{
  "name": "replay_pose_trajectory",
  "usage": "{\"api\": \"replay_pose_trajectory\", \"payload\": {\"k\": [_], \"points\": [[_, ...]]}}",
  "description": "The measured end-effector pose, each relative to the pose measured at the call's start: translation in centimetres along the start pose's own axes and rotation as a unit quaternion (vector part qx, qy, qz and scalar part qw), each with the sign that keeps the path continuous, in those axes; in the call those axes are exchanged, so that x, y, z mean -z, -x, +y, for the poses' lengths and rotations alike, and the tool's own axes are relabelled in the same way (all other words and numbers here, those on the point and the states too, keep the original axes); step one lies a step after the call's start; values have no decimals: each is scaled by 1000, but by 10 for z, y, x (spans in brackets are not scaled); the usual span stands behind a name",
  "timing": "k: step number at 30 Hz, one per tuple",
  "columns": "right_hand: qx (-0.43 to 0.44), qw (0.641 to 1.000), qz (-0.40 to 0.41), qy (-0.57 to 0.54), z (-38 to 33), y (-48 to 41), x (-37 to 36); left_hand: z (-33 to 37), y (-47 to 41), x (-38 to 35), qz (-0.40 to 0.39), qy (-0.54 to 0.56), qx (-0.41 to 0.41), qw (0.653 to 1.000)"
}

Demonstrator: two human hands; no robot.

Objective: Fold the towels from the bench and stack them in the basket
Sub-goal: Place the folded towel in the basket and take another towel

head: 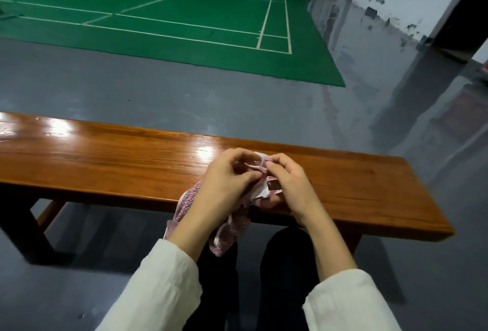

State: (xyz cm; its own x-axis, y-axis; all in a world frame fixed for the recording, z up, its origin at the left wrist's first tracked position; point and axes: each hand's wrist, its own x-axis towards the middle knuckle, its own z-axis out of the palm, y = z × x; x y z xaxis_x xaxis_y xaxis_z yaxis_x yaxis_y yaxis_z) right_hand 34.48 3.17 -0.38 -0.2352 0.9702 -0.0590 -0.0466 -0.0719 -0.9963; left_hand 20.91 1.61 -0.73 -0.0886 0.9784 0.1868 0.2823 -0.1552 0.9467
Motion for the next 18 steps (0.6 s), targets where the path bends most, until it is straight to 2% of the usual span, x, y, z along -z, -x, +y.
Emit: {"api": "replay_pose_trajectory", "payload": {"k": [3,5,12,15,18], "points": [[11,999,-11,37,2,-1,-3,1,-3,2,53,-163,-84,982],[24,998,-2,57,2,0,-1,0,-4,4,76,-227,-121,963],[82,995,3,58,-2,0,8,8,-11,-2,72,-179,-123,973],[123,990,31,67,2,0,6,6,-10,-7,65,-182,-133,972],[114,989,83,39,11,-5,7,2,-11,-11,39,-168,-117,978]]}}
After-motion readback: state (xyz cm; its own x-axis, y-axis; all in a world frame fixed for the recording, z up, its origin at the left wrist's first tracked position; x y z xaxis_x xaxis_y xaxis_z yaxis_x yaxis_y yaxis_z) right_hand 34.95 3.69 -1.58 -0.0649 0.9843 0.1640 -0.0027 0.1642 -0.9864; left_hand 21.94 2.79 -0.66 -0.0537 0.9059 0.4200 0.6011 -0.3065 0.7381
